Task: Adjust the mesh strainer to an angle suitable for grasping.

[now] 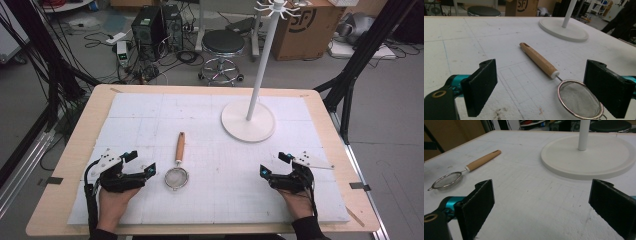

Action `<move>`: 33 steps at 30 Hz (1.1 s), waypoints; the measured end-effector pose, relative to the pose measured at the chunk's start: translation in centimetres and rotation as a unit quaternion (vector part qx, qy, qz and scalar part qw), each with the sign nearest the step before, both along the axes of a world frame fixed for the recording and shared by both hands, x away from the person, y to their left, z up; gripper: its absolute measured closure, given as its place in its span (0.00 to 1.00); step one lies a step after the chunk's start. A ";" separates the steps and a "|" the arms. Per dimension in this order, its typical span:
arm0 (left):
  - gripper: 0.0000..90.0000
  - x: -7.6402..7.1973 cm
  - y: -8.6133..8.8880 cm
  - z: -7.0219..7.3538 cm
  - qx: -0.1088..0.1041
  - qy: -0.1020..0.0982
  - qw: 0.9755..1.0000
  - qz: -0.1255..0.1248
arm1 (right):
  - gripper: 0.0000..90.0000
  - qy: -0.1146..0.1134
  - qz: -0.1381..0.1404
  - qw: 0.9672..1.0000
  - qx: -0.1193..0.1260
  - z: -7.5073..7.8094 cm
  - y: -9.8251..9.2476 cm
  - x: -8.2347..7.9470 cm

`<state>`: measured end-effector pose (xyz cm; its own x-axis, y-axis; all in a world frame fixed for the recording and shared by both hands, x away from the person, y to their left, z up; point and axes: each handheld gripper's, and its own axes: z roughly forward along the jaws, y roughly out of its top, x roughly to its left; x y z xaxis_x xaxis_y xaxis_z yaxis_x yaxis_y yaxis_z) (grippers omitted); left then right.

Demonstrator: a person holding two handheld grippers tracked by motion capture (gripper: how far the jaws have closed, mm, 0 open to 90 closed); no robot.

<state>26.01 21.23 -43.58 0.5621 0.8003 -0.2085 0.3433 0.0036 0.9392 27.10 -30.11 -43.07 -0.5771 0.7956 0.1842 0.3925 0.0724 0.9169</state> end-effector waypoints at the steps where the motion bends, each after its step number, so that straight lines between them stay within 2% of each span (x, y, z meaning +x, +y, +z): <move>1: 0.14 0.1 0.0 0.0 -0.008 0.000 1.000 -0.003 | 0.06 0.000 -0.002 1.000 0.002 0.0 -0.1 0.0; 9: 0.16 0.5 -0.3 0.0 -0.010 0.001 1.000 -0.004 | 0.06 0.001 -0.007 1.000 0.004 -0.1 -0.5 -0.3; 10: 0.20 0.5 -0.3 0.0 -0.005 0.000 1.000 -0.002 | 0.06 0.003 -0.007 1.000 0.005 -0.1 -0.5 -0.3; 12: 0.28 0.5 -0.4 0.1 -0.010 -0.001 1.000 0.003 | 0.06 0.004 -0.008 1.000 0.006 -0.2 -0.6 -0.3; 14: 0.46 0.6 -0.4 0.1 -0.004 0.005 1.000 0.010 | 0.06 0.005 -0.008 1.000 0.008 -0.2 -0.7 -0.3; 16: 0.51 0.8 -0.5 0.1 -0.011 0.011 1.000 0.008 | 0.06 0.004 -0.005 1.000 0.010 -0.3 -0.8 -0.3; 18: 0.61 0.9 -0.6 0.2 -0.012 0.018 1.000 0.014 | 0.06 0.002 -0.001 1.000 0.010 -0.3 -0.8 -0.4; 20: 0.69 1.1 -0.7 0.3 -0.007 0.022 1.000 0.017 | 0.06 0.003 0.001 1.000 0.013 -0.3 -0.8 -0.5; 21: 0.69 1.1 -0.8 0.3 -0.009 0.024 1.000 0.015 | 0.06 0.003 0.001 1.000 0.013 -0.3 -0.8 -0.5; 22: 0.77 1.2 -0.8 0.3 -0.008 0.025 1.000 0.015 | 0.06 0.003 0.000 1.000 0.015 -0.3 -0.9 -0.5; 24: 0.85 1.4 -0.9 0.3 0.001 0.033 0.999 0.020 | 0.06 0.004 0.000 1.000 0.017 -0.3 -0.9 -0.5; 28: 1.00 1.9 -1.1 0.2 0.000 0.037 0.999 0.007 | 0.06 0.008 0.010 1.000 0.025 -0.4 -0.9 -0.4; 29: 1.00 2.0 -1.1 0.2 -0.003 0.035 0.999 0.002 | 0.06 0.008 0.010 1.000 0.025 -0.4 -0.9 -0.4; 30: 1.00 2.2 -1.1 0.2 0.002 0.036 0.999 0.004 | 0.06 0.008 0.023 0.999 0.030 -0.5 -0.9 -0.3; 33: 1.00 2.7 -1.4 0.2 0.005 0.040 0.999 0.002 | 0.06 0.006 0.025 0.999 0.029 -0.4 -0.7 -0.4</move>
<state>28.70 19.87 -43.36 0.5412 0.8048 -0.2439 0.4168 -0.0048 0.9090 26.68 -30.85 -43.49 -0.6138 0.7531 0.2366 0.4004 0.0387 0.9155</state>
